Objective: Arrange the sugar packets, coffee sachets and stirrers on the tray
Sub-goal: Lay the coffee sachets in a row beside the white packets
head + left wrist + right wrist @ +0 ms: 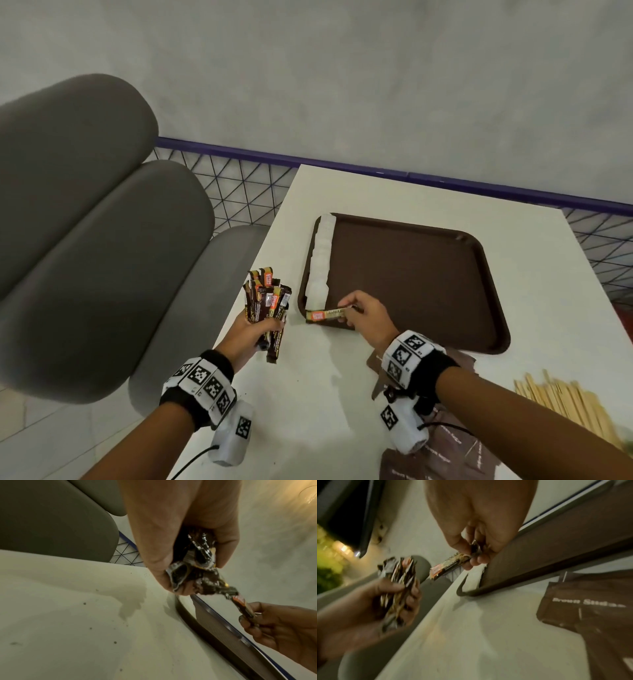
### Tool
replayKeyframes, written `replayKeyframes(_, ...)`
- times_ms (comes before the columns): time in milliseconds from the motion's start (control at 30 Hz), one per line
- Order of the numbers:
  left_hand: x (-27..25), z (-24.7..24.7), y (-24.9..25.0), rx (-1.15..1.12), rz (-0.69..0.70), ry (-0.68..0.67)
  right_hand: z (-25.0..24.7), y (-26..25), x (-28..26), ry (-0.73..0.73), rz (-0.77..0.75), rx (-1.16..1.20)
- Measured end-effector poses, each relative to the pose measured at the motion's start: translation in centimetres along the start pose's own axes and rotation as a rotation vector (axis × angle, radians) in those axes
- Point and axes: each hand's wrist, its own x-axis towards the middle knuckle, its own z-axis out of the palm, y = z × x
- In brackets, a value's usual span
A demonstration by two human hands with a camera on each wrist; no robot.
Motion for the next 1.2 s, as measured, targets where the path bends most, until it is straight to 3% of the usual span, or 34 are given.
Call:
replayKeyframes(100, 0.0, 1.0, 0.3, -0.011, 0.006, -0.015, -0.7, -0.7, 0.3, -0.030, 0.051, 0.204)
replayKeyframes(233, 0.3, 2.3, 0.8, -0.034, 0.027, -0.027, -1.2, -1.1, 0.0, -0.065, 0.016, 0.310)
replayKeyframes(733, 2.1, 5.2, 2.2, -0.027, 0.109, 0.024, -3.1, -1.6, 0.0, -0.125, -0.026, 0.329)
replayKeyframes(900, 2.8, 5.7, 2.6, -0.024, 0.154, 0.076, -3.0, -1.5, 0.5, -0.053, 0.053, 0.480)
replayKeyframes(1067, 3.7, 6.0, 2.4, -0.009, 0.160, 0.115, -3.6, -1.9, 0.8, 0.074, -0.065, 0.300)
replayKeyframes(1200, 4.4, 6.1, 2.2, 0.023, 0.124, 0.111, -4.5, -1.6, 0.8, 0.043, -0.030, 0.318)
